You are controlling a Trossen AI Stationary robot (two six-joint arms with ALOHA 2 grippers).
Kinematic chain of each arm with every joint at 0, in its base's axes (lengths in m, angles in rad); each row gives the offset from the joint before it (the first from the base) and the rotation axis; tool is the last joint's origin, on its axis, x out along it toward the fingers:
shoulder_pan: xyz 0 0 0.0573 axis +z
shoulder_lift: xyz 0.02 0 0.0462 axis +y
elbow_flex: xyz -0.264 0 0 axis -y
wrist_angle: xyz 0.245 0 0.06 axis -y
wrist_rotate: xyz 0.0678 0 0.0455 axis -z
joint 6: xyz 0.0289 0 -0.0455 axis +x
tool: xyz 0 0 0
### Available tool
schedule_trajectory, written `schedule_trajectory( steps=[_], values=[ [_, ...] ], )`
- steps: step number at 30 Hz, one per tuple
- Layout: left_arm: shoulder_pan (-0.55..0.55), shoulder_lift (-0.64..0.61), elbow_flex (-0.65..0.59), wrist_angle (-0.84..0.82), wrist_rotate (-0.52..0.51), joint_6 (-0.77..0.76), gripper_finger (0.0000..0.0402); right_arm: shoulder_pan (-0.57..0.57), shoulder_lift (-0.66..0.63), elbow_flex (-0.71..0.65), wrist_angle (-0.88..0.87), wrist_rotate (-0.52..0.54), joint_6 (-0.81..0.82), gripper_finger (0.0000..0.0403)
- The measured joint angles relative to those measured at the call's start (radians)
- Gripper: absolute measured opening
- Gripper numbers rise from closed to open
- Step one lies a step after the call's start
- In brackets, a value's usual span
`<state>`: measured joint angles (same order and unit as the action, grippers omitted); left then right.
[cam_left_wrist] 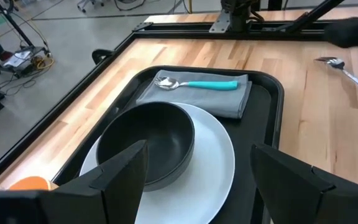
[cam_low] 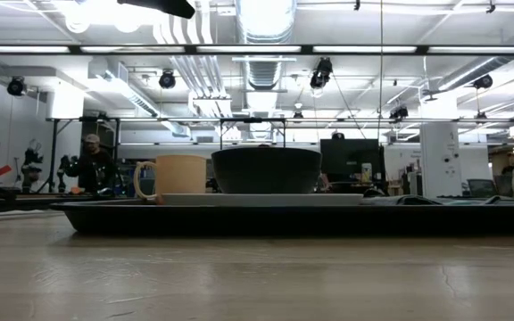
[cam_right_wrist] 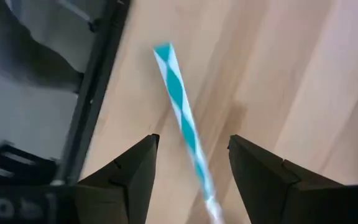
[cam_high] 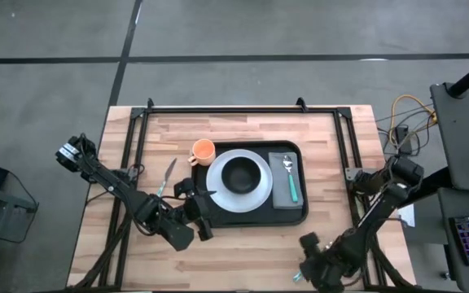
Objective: Set up tray
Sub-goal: Put the green fork on top of the grey table napkin on the black serving tray to the left side of the green spoon
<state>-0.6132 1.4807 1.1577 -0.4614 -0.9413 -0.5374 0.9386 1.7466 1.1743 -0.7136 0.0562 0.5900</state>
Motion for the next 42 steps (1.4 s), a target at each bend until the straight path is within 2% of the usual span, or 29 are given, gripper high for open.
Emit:
schedule_trajectory(
  steps=[4, 14, 17, 21, 23, 27, 32, 36, 39, 42],
  values=[
    [0.0, 0.0, -0.001, 0.001, 0.0, 0.0, 0.026, 0.001, 0.084, 0.067, -0.01, 0.026, -0.173, 0.0187],
    [-0.001, 0.0, -0.001, 0.001, 0.0, 0.0, 0.026, 0.004, 0.21, 0.078, -0.015, -0.009, -0.149, 0.018],
    [-0.001, 0.0, -0.002, 0.002, 0.009, -0.001, 0.026, 0.002, 0.226, 0.084, -0.015, -0.012, -0.116, 0.0143],
    [-0.001, 0.001, -0.002, 0.003, 0.025, -0.007, 0.026, -0.002, 0.222, 0.086, -0.008, -0.027, -0.153, 0.0045],
    [-0.001, 0.001, -0.002, 0.002, 0.028, -0.007, 0.026, -0.013, 0.21, 0.084, -0.01, -0.021, -0.161, 0.0027],
    [-0.001, 0.001, -0.002, 0.009, 0.021, -0.007, 0.026, -0.044, 0.166, 0.08, -0.022, 0.055, -0.193, 0.0025],
    [-0.003, -0.002, -0.002, 0.007, -0.084, 0.01, 0.026, -0.082, 0.057, 0.128, -0.122, 0.129, -0.227, 0.0025],
    [-0.003, -0.024, -0.002, 0.009, -0.124, 0.048, 0.026, -0.113, -0.05, 0.181, -0.121, 0.298, -0.296, 0.0025],
    [-0.007, -0.047, -0.011, 0.024, -0.137, 0.092, 0.026, -0.141, -0.137, 0.208, -0.064, 0.389, -0.355, 0.0025],
    [-0.01, -0.07, -0.015, 0.048, -0.099, 0.155, 0.026, -0.171, -0.21, 0.208, 0.072, 0.42, -0.491, 0.0025]
  ],
)
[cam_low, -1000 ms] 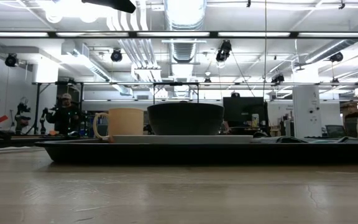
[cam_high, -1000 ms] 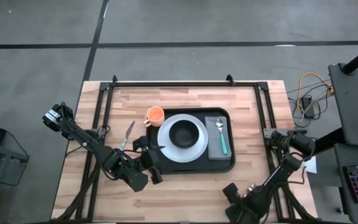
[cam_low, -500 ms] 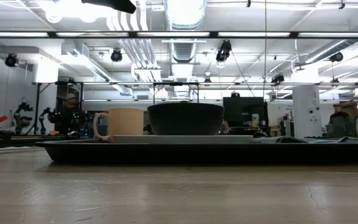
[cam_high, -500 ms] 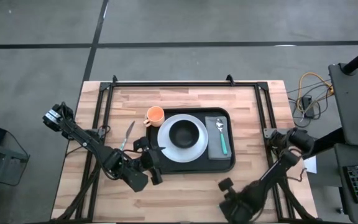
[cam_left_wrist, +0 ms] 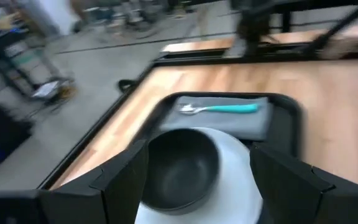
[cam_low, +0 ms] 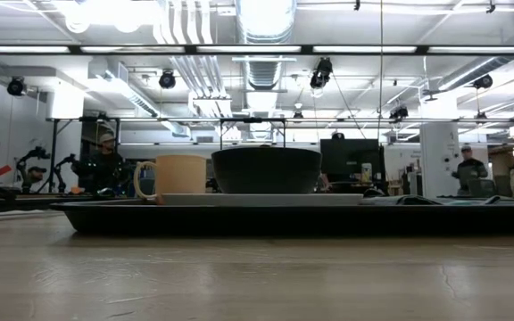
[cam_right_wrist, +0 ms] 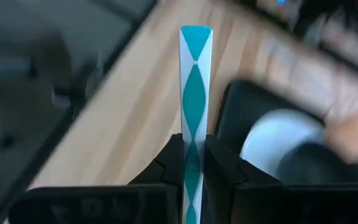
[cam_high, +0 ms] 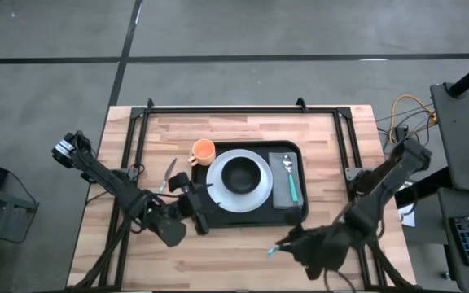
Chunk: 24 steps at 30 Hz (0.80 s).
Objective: Set up tray
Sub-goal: Put the green fork on top of the grey table napkin on the black serving tray to the left side of the green spoon
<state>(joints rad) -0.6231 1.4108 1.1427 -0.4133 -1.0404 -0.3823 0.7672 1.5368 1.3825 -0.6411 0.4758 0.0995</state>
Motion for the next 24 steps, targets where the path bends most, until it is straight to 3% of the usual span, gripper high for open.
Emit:
schedule_trajectory(
  steps=[3, 8, 15, 19, 24],
  values=[
    [0.0, -0.02, -0.006, 0.063, 0.115, 0.08, 0.026, -0.033, -0.044, -0.003, 0.124, 0.04, -0.207, 0.0025],
    [0.006, -0.06, -0.039, 0.201, 0.316, 0.102, 0.026, -0.117, -0.035, 0.013, 0.185, 0.09, -0.538, 0.0025],
    [0.037, -0.158, -0.064, 0.245, 0.416, -0.05, 0.026, -0.247, 0.109, 0.067, 0.142, 0.259, -0.795, 0.0025],
    [0.083, -0.206, -0.096, 0.243, 0.511, -0.133, 0.026, -0.259, 0.207, 0.112, 0.128, 0.361, -0.952, 0.0025],
    [0.163, -0.264, -0.139, 0.239, 0.657, -0.224, 0.026, -0.255, 0.327, 0.194, 0.128, 0.397, -1.115, 0.0025]
  ],
)
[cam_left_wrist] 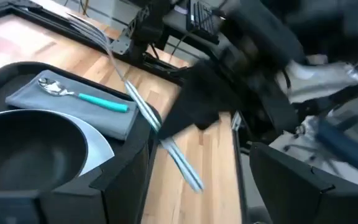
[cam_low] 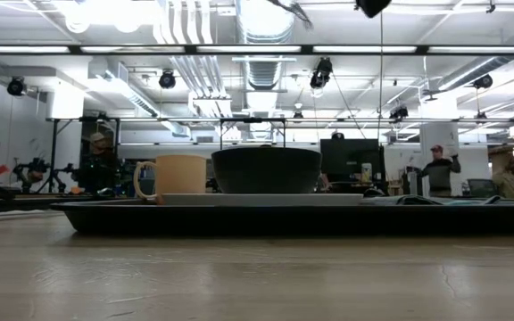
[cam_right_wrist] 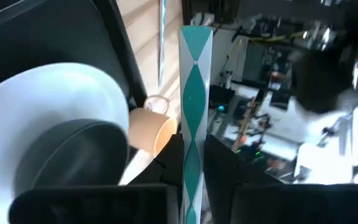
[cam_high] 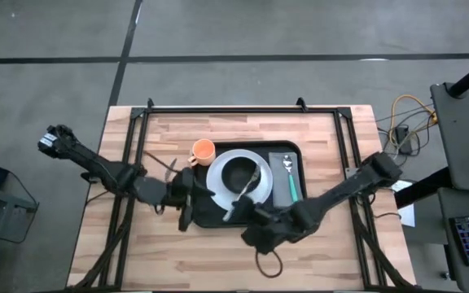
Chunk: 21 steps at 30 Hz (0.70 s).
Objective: Set up tray
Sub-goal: Put the green fork on top of the grey table napkin on the black serving tray to the left side of the green spoon
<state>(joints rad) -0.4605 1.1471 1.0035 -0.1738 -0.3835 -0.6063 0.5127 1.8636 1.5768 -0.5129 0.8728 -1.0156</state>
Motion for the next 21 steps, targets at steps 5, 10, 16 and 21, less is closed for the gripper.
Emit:
schedule_trajectory(
  steps=[5, 10, 16, 21],
  values=[
    [0.091, -0.054, -0.022, 0.001, 0.173, -0.041, 0.026, 0.013, 0.12, 0.118, -0.004, 0.044, -0.199, 0.0025],
    [0.144, -0.103, -0.033, 0.003, 0.298, -0.061, 0.026, 0.018, 0.22, 0.291, 0.0, 0.103, -0.39, 0.0025],
    [0.143, -0.129, -0.038, -0.005, 0.337, -0.06, 0.026, 0.029, 0.274, 0.484, 0.003, 0.123, -0.497, 0.0025],
    [0.143, -0.138, -0.042, -0.009, 0.379, -0.05, 0.026, 0.034, 0.312, 0.588, 0.033, 0.113, -0.602, 0.0025]
  ],
)
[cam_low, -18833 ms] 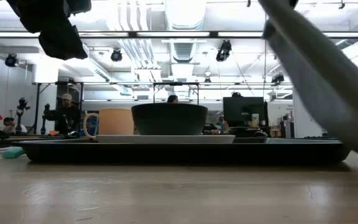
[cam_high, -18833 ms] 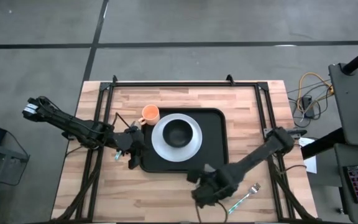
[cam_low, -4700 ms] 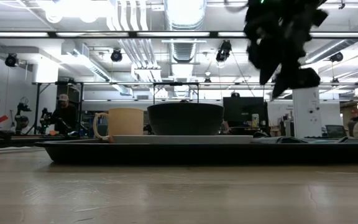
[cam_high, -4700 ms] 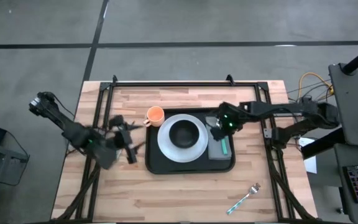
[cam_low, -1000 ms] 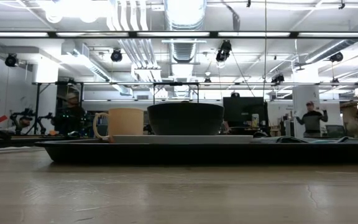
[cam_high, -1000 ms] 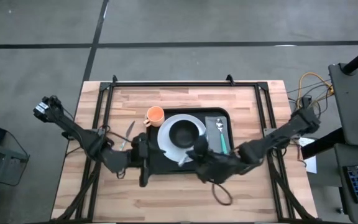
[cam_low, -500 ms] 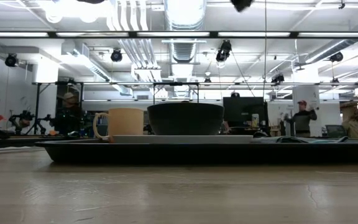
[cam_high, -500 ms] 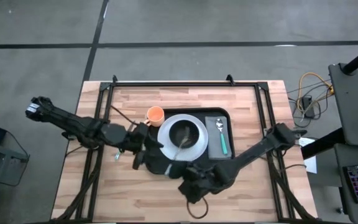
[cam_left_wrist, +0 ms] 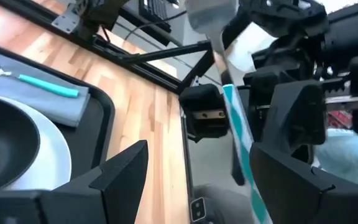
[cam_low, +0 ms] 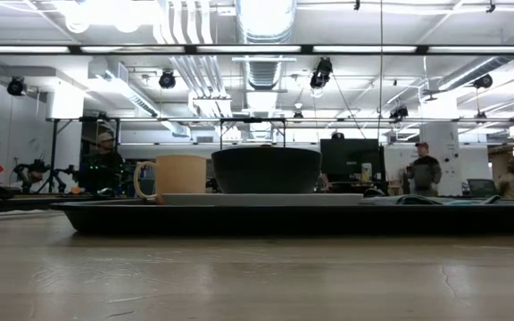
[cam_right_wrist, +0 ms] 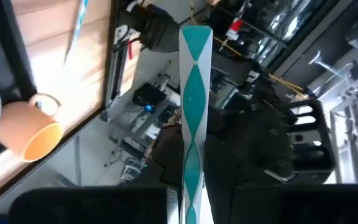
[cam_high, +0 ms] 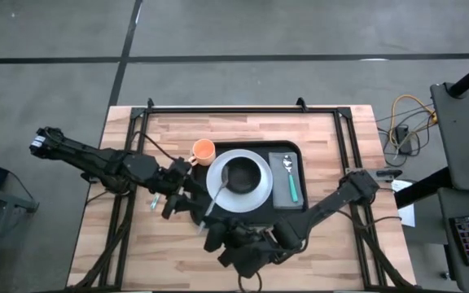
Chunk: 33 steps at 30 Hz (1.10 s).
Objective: Set up tray
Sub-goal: Put the green fork on top of the grey table napkin on the black serving tray to the left side of the green spoon
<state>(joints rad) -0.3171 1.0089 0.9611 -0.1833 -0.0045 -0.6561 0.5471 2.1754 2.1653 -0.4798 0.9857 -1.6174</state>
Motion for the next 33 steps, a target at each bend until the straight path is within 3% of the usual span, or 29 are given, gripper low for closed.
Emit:
schedule_trajectory(
  steps=[6, 11, 21, 26, 33],
  values=[
    [0.0, -0.023, -0.001, 0.042, 0.016, 0.049, 0.026, -0.004, 0.004, 0.006, 0.085, -0.023, -0.056, 0.0025],
    [0.019, -0.022, -0.002, 0.111, 0.102, 0.052, 0.026, -0.01, 0.004, -0.008, 0.171, -0.052, -0.145, 0.0025],
    [0.019, -0.02, -0.005, 0.113, 0.116, 0.062, 0.0254, -0.036, 0.004, -0.011, 0.18, -0.087, -0.149, 0.0025],
    [0.026, -0.016, -0.004, 0.113, 0.115, 0.069, 0.0198, -0.04, 0.004, -0.014, 0.18, -0.098, -0.149, 0.0025],
    [0.032, -0.016, -0.008, 0.113, 0.118, 0.067, 0.0057, -0.044, 0.004, -0.015, 0.178, -0.098, -0.149, 0.0025]
  ],
)
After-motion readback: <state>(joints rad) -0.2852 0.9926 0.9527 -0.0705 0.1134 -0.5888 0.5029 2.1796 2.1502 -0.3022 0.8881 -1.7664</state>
